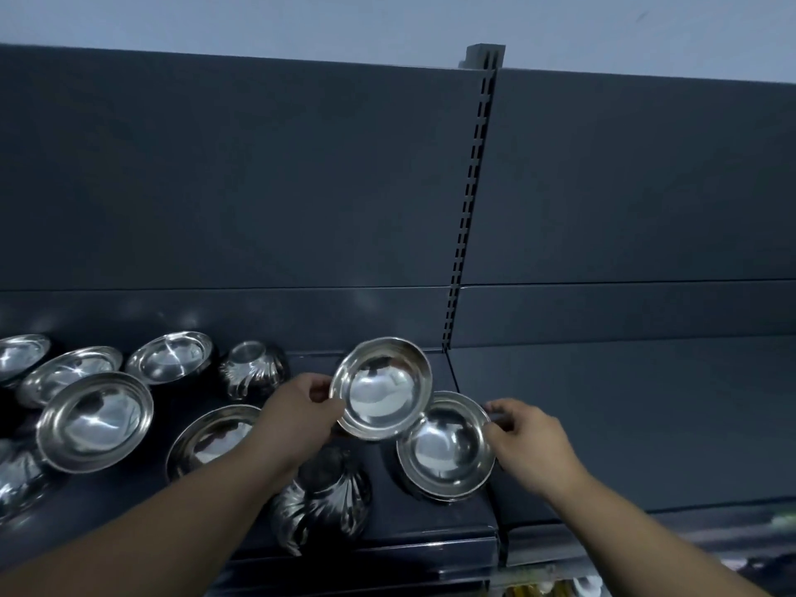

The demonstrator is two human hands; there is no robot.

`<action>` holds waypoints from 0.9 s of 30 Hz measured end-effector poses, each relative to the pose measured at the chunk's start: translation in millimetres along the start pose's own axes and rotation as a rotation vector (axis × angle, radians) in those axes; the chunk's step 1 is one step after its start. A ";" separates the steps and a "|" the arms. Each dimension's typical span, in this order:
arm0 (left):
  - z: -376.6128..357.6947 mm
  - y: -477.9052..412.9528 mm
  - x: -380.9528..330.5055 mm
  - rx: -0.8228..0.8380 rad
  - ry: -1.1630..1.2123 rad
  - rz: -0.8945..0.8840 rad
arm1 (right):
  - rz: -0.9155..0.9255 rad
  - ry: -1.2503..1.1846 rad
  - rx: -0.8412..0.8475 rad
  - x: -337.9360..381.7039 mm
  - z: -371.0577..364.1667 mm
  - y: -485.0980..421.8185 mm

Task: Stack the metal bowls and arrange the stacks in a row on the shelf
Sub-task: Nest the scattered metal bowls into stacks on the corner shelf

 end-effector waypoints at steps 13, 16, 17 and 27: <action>-44.3 6.4 -29.5 0.085 -0.219 -0.066 | -0.199 -0.383 0.093 -22.2 -25.1 -8.8; -45.3 1.3 -30.7 0.067 -0.282 -0.079 | -0.188 -0.425 0.098 -22.4 -27.2 -12.9; -46.5 0.4 -30.9 0.064 -0.290 -0.080 | -0.187 -0.442 0.104 -22.8 -27.6 -13.7; -66.7 -7.0 -17.7 0.108 -0.418 -0.029 | -0.104 -0.477 0.190 -17.3 -37.3 -16.1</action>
Point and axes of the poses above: each hand's wrist, its own y-axis away from the middle knuckle, its own z-axis out of the back of the hand, x = y × z, the point moved 10 cm from there along -y, towards the middle knuckle, and after that the axes turned 6 degrees about -z, right-handed, at the moved point
